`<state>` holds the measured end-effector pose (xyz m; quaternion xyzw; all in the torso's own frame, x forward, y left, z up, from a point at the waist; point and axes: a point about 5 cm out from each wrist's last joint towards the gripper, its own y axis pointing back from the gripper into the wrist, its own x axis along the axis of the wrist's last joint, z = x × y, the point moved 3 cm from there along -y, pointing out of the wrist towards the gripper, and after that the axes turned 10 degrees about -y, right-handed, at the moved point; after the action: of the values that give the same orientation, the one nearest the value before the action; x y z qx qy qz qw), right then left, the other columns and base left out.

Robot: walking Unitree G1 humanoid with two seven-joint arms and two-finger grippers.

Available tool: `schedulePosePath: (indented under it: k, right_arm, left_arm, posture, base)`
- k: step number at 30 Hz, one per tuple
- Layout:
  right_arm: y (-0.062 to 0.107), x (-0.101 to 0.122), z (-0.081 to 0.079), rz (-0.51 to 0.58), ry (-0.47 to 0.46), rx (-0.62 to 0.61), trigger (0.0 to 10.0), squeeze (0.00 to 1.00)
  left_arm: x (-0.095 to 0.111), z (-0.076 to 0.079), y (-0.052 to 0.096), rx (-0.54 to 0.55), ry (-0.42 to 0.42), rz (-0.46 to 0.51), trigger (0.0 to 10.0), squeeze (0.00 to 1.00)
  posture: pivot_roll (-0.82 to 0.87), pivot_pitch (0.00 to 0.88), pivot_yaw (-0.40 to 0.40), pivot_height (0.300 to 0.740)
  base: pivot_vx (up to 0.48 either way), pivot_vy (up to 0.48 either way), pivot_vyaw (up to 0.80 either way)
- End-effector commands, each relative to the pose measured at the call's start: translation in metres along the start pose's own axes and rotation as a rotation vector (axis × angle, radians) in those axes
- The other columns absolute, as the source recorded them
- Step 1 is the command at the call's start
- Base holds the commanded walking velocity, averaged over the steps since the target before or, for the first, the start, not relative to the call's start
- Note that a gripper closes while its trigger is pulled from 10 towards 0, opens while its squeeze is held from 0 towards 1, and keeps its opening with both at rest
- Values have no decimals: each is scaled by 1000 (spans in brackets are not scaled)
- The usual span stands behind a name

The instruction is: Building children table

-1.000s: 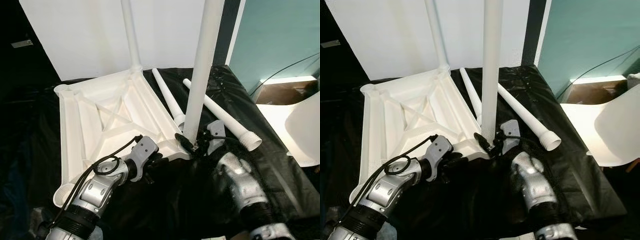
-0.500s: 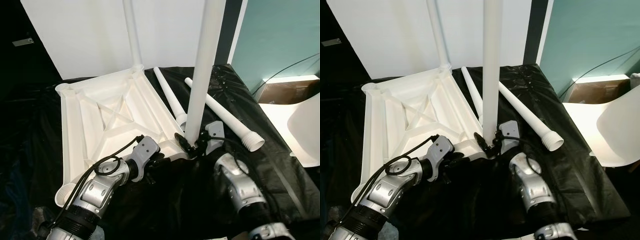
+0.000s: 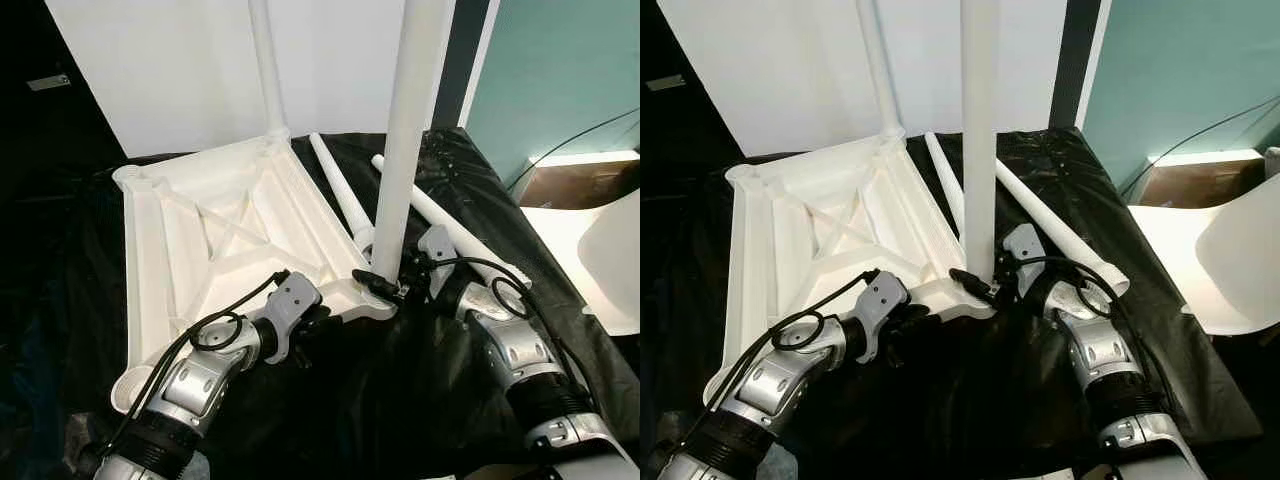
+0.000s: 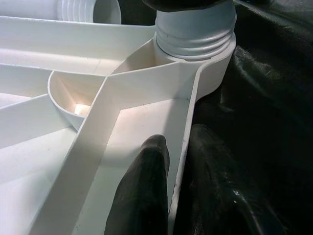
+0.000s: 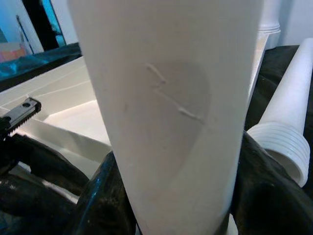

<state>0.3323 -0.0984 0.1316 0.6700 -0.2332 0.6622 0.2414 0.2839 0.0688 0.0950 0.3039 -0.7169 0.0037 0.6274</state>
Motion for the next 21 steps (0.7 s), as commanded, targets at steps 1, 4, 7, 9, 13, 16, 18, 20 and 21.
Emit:
schedulePosePath:
  k: [1, 4, 7, 9, 13, 16, 18, 20, 21]
  right_arm:
    - [-3, -15, -8, -31, -63, -6, 0, 0]
    - [-9, -18, -14, 33, -113, -133, 0, 0]
    - [-8, -19, -11, 80, -147, -235, 0, 0]
    - [-7, -19, -8, 113, -185, -304, 0, 0]
    - [-6, -15, -6, 163, -184, -384, 0, 0]
    - [-5, -8, 1, 206, -153, -489, 0, 0]
    - [-4, -7, 3, 200, -142, -508, 2431, 0]
    - [-2, -7, 8, 183, -122, -506, 10000, 0]
    - [-2, -7, 8, 183, -122, -506, 10000, 0]
  left_arm:
    - [-16, 16, -2, -79, 62, -47, 10000, 0]
    - [-16, 15, -1, -79, 60, -50, 10000, 0]
    - [-16, 15, -1, -78, 59, -51, 10000, 0]
    - [-16, 15, -1, -80, 58, -51, 10000, 0]
    - [-16, 15, -1, -82, 59, -51, 10000, 0]
    - [-15, 16, -2, -86, 58, -50, 10000, 0]
    - [-15, 16, -2, -87, 58, -50, 10000, 0]
    - [-15, 16, -3, -87, 59, -50, 10000, 0]
    - [-15, 16, -3, -87, 59, -50, 10000, 0]
  posture:
    - [105, 0, 35, 740]
    - [106, 0, 37, 740]
    - [104, 0, 40, 740]
    - [104, 0, 40, 740]
    - [103, 0, 40, 740]
    - [103, 0, 40, 740]
    - [96, 0, 41, 740]
    - [95, 0, 41, 740]
    - [95, 0, 41, 740]
  base:
    - [0, 0, 0]
    - [0, 0, 0]
    - [0, 0, 0]
    - [0, 0, 0]
    - [0, 0, 0]
    - [0, 0, 0]
    - [0, 0, 0]
    - [0, 0, 0]
    - [0, 0, 0]
